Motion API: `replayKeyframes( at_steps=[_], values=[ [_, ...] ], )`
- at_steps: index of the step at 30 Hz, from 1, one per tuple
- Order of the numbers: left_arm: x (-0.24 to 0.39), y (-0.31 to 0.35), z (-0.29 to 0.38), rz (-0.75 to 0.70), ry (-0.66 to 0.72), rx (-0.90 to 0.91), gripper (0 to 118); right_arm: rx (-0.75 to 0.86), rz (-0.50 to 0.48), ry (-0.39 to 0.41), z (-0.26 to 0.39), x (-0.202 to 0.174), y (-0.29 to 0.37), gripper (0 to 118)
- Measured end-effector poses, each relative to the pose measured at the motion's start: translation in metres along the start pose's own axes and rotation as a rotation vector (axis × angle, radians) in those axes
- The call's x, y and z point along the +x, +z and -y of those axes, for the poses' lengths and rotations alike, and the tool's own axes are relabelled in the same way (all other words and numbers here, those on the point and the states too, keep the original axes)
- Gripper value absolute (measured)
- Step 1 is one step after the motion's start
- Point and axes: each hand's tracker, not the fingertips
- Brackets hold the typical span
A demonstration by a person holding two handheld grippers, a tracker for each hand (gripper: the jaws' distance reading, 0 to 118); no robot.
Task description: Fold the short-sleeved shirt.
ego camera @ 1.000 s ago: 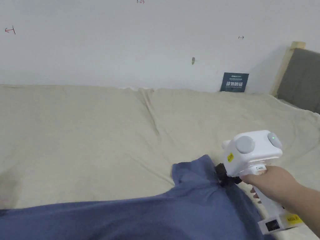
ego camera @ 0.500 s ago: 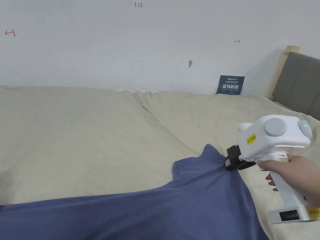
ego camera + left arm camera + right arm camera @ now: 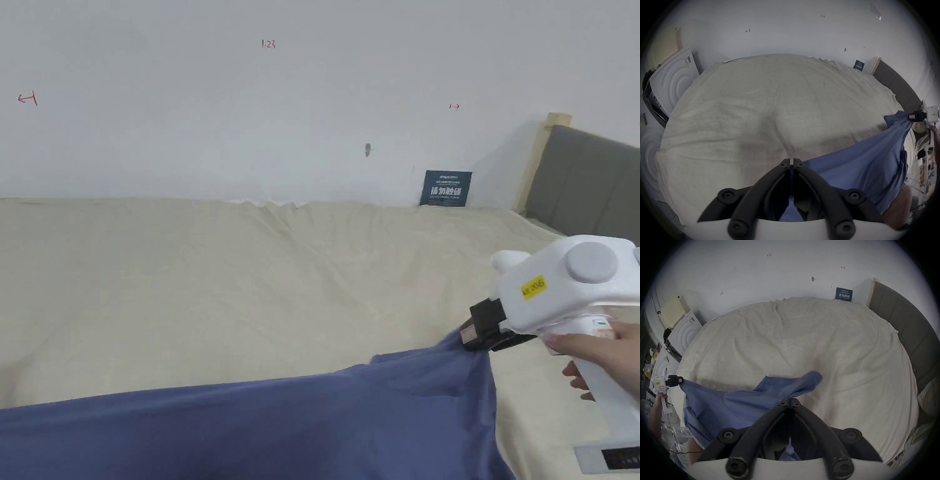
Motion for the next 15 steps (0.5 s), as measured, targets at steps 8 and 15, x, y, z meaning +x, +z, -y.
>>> replayKeyframes(
  at_steps=[8,15],
  values=[
    [0.008,0.071,0.052,0.031,-0.052,0.066,2,0.064,-0.072,-0.060,0.072,0.014,0.073,0],
    [0.006,0.108,0.119,0.058,-0.035,0.068,2,0.046,-0.106,-0.127,0.154,0.027,0.092,0]
  ],
)
